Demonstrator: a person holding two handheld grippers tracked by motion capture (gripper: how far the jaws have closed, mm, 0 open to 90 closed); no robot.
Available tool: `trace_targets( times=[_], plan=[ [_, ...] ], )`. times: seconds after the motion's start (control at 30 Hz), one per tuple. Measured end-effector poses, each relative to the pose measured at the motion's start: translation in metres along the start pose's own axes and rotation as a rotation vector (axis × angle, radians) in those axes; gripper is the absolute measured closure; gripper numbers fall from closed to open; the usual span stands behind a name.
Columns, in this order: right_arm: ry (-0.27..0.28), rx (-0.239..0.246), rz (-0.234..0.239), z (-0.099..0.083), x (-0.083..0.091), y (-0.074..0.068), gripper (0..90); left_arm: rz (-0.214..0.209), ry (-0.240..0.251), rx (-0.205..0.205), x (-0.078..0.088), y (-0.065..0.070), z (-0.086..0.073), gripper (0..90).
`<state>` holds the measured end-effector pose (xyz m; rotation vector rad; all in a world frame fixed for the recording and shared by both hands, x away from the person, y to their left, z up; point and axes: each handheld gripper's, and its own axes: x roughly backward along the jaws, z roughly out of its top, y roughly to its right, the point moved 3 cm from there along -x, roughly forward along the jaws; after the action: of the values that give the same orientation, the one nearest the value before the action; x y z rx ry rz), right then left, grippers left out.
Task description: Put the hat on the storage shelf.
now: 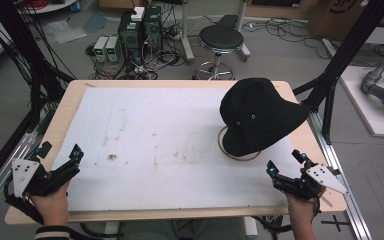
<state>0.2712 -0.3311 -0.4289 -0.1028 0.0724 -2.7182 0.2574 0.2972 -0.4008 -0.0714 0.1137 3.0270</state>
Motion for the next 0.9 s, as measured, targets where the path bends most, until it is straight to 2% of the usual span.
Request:
trace_targets(
  times=[0.63, 0.9],
  plan=[
    [-0.002, 0.006, 0.007, -0.0005, -0.0046, -0.002, 3.0, -0.005, -0.009, -0.007, 0.0015, 0.0006, -0.002, 12.9],
    [0.001, 0.005, 0.003, -0.0004, -0.0036, -0.0012, 3.0, -0.022, -0.009, -0.01, 0.0001, 0.003, -0.0021, 12.9]
  ],
)
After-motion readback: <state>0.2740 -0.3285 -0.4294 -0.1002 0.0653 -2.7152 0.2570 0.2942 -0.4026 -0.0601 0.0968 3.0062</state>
